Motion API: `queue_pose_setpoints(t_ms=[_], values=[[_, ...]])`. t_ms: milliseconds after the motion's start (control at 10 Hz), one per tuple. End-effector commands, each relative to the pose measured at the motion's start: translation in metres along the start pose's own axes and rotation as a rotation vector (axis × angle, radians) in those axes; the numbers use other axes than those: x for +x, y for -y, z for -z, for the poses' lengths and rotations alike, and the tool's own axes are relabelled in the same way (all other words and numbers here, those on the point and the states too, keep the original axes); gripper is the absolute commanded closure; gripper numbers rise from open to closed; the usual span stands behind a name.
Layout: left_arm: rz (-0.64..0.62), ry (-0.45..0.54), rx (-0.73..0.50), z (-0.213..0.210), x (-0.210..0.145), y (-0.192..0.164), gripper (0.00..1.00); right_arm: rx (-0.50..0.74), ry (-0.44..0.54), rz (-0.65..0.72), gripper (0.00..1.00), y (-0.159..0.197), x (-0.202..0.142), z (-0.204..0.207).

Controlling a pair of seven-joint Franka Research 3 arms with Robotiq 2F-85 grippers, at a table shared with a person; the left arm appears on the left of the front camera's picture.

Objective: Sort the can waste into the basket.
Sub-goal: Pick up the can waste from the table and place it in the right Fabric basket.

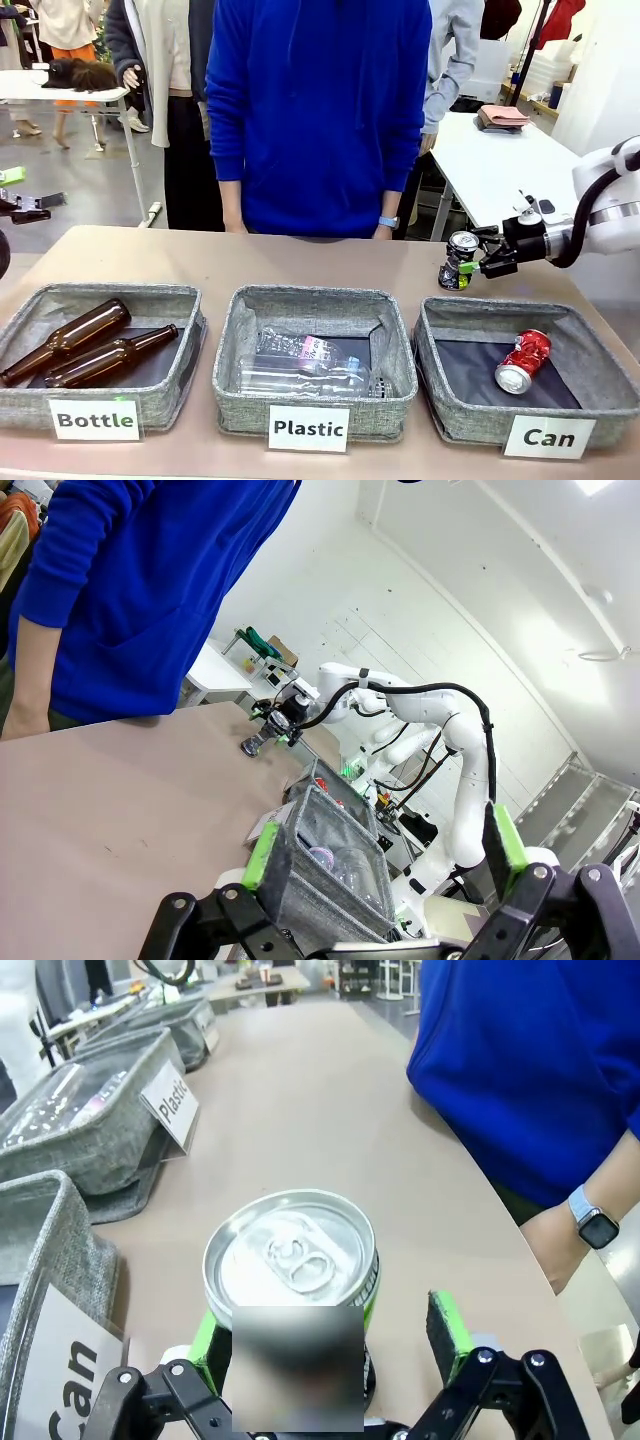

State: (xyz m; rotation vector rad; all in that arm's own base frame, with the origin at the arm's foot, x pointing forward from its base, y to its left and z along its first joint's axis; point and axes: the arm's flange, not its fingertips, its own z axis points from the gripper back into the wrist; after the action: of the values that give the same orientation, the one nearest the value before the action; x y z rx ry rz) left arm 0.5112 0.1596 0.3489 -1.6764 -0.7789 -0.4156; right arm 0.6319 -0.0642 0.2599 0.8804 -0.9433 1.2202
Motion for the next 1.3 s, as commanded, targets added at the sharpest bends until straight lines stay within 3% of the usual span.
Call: queue_pose_setpoints(t_ms=[0,200,300,400,500,600,700,1200], values=[[-0.008,-0.002,0.008,0.0004,0.0028,0.0047,0.0,0.025,0.008,0.011,0.0,0.0079,0.0053,0.0026],[-0.008,-0.002,0.008,0.0004,0.0028,0.0047,0.0,0.038,0.022,0.006,0.0,0.0071,0.0058,0.0033],[-0.008,-0.002,0.008,0.0004,0.0028,0.0047,0.0,0.05,0.031,0.005,0.6,0.006,0.0059,0.0026],[-0.008,-0.002,0.008,0.0004,0.0028,0.0047,0.0,0.057,0.028,0.007,0.6,0.006,0.0059,0.0024],[-0.008,-0.002,0.008,0.0004,0.0028,0.0047,0.0,0.066,0.024,0.005,1.0,0.0059,0.006,0.0028],[-0.008,-0.002,0.008,0.0004,0.0028,0.0047,0.0,0.07,0.024,0.0,0.64,0.0054,0.006,0.0034],[-0.008,-0.002,0.008,0.0004,0.0028,0.0047,0.0,0.072,0.017,0.002,1.0,0.0054,0.0053,0.0041],[-0.008,-0.002,0.008,0.0004,0.0028,0.0047,0.0,0.07,0.037,-0.008,1.0,0.0038,0.0069,0.0025]])
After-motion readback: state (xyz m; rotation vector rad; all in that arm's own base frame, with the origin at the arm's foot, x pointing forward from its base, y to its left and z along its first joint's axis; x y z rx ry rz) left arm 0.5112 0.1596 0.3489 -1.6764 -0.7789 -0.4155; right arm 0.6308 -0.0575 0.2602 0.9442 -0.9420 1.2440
